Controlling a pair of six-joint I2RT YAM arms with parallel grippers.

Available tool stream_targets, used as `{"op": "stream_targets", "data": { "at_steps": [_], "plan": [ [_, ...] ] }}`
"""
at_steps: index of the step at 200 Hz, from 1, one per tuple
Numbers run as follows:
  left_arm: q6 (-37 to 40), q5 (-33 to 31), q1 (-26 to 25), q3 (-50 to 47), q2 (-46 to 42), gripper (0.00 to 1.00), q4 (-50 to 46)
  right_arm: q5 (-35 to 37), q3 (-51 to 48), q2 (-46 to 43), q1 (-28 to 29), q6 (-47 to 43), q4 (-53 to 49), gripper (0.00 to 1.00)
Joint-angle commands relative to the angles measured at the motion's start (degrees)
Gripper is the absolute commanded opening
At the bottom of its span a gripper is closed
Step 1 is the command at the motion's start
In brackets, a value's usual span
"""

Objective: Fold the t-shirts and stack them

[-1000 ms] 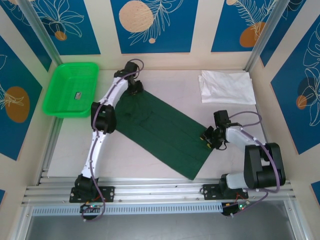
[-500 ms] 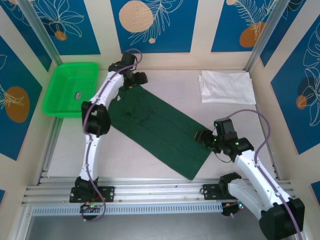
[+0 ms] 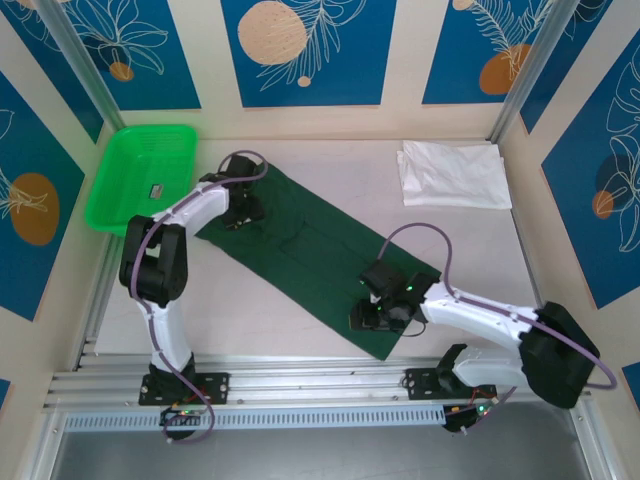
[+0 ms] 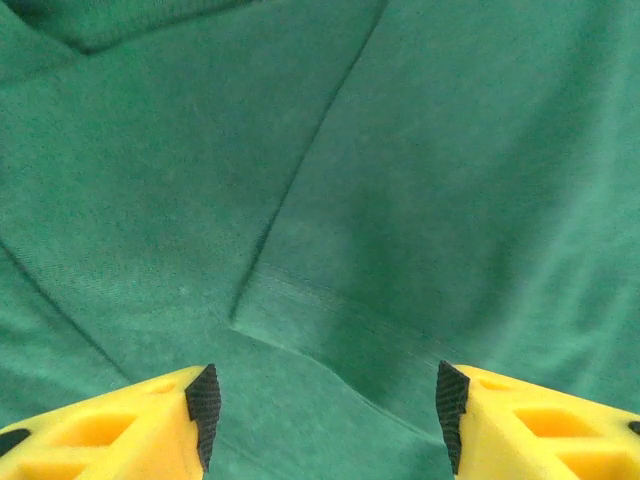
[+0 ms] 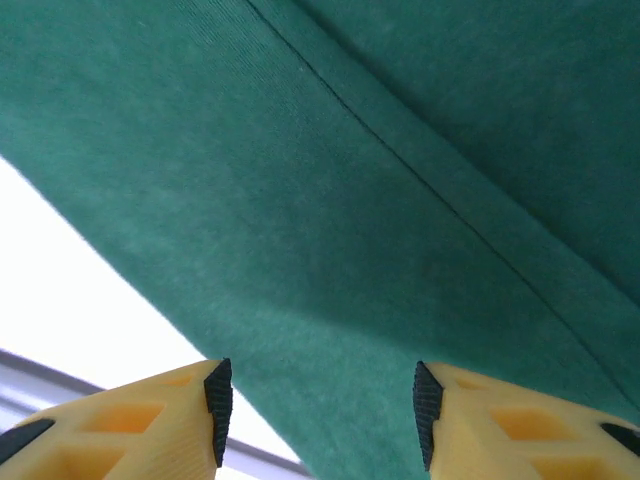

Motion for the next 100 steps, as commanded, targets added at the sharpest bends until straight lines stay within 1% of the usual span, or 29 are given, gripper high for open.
{"op": "stream_targets", "data": {
  "at_steps": [1, 15, 38, 60, 82, 100],
  "plan": [
    [-0.98, -2.64, 0.39, -1.26, 2.04, 0.61, 3.52, 3.32, 2.79, 5.57, 1.79, 3.19, 2.51, 0.52],
    [-0.6, -1.4, 0.37, -0.36, 5.02, 0.61, 4.03, 4.02, 3.76, 8.95, 2.15, 3.7, 2.7, 0.51],
    [0.78, 0.61, 0.27, 4.44, 10.89, 0.6, 3.03, 3.53, 4.3, 13.08, 3.0, 6.16, 4.24, 0.49],
    [2.31, 3.68, -0.14, 9.04, 15.46, 0.59, 2.76, 5.66, 6.22, 15.21, 5.88, 8.16, 2.59, 0.49],
    [3.84, 6.62, -1.08, 14.76, 19.87, 0.59, 2.33, 3.11, 6.9, 17.13, 8.0, 11.88, 3.73, 0.49],
    [5.68, 8.98, -2.24, 22.17, 24.46, 0.59, 0.61, 1.38, 7.37, 19.21, 10.77, 16.14, 5.78, 0.49]
  ]
}}
